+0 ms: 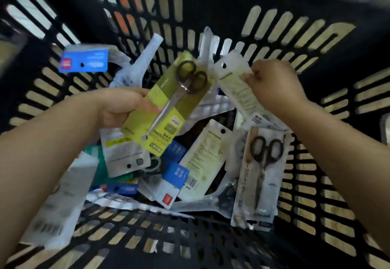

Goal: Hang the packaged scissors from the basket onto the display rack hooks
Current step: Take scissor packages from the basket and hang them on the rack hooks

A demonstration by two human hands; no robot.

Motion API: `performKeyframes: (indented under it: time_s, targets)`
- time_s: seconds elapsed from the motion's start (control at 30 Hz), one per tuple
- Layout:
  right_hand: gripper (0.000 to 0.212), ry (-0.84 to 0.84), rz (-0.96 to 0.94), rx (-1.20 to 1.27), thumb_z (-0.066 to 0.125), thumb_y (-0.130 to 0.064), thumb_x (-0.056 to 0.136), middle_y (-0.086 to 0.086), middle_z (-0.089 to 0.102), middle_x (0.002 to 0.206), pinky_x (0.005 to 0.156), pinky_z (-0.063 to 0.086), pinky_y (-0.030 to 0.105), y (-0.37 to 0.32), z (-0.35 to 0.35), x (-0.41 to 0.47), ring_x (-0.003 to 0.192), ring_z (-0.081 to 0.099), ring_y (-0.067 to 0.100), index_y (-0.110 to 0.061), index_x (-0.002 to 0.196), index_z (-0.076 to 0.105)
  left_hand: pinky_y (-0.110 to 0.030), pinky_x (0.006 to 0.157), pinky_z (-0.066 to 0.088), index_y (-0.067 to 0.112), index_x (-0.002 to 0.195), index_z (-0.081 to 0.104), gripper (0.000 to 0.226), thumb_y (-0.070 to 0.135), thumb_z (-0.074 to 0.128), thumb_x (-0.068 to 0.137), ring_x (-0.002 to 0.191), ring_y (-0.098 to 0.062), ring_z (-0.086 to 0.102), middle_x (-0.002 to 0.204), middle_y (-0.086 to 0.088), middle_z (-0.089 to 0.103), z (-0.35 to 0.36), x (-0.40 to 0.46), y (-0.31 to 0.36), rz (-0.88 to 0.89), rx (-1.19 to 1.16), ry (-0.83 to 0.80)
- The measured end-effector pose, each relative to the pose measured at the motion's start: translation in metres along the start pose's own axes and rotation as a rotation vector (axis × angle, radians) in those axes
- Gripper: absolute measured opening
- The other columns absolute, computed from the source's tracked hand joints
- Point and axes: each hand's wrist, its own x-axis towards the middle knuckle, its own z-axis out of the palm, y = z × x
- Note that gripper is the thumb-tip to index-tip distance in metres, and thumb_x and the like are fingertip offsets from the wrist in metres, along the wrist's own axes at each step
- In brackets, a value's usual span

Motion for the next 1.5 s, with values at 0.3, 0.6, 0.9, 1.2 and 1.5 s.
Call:
performKeyframes:
  time_s: [0.3, 0.6, 0.9, 1.2, 1.5]
  targets:
    - [0.027, 0.078, -0.678, -0.229, 0.076, 0.004, 0.061, 0.009, 0.058, 0.062, 0.036, 0.040, 0.024, -0.015, 0.042, -0.035, 0.044, 0.052, 0.022, -0.003, 0.081, 0.059, -0.050, 0.087, 0.051, 0.007, 0.102, 0.057, 0.012, 0.008, 0.059, 0.091, 0.094, -0.036, 0.064, 0.101, -0.021, 0.067, -0.015, 0.007, -0.024, -0.199, 0.122, 0.161]
    - [0.070, -0.494, -0.832, -0.598, 0.077, -0.006, 0.050, 0.022, 0.061, 0.117, 0.047, 0.052, 0.032, 0.008, 0.091, -0.067, 0.083, 0.065, 0.030, -0.003, 0.118, 0.061, -0.026, 0.052, 0.033, 0.010, 0.069, 0.049, 0.031, 0.028, 0.058, 0.092, 0.062, -0.015, 0.047, 0.072, -0.007, 0.049, -0.010, 0.027, -0.032, -0.087, 0.665, 0.351]
    - [0.039, -0.308, -0.633, -0.521, 0.049, -0.024, 0.096, 0.007, 0.047, 0.127, 0.073, 0.053, 0.037, -0.001, 0.073, -0.030, 0.107, 0.055, 0.028, -0.014, 0.132, 0.038, -0.034, 0.065, 0.042, 0.001, 0.108, 0.053, 0.046, 0.044, 0.042, 0.096, 0.092, -0.032, 0.056, 0.098, -0.016, 0.056, -0.005, 0.028, -0.021, 0.037, 1.390, 0.553]
    - [0.056, -0.462, -0.726, -0.627, 0.057, -0.039, 0.089, 0.006, 0.044, 0.135, 0.091, 0.048, 0.044, -0.019, 0.074, -0.011, 0.118, 0.050, 0.027, -0.015, 0.136, 0.037, -0.040, 0.069, 0.054, 0.009, 0.090, 0.071, 0.046, 0.003, 0.075, 0.044, 0.091, -0.034, 0.065, 0.100, -0.015, 0.068, 0.013, 0.046, 0.003, 1.096, 2.251, 0.083]
    - [0.062, -0.449, -0.625, -0.644, 0.050, -0.042, 0.093, 0.011, 0.036, 0.139, 0.096, 0.040, 0.039, -0.034, 0.076, -0.009, 0.118, 0.049, 0.027, -0.012, 0.142, 0.027, -0.043, 0.099, 0.043, 0.021, 0.122, 0.057, 0.047, 0.018, 0.067, 0.076, 0.122, -0.027, 0.050, 0.128, -0.004, 0.054, 0.022, 0.067, 0.008, 1.056, 2.714, -0.100]
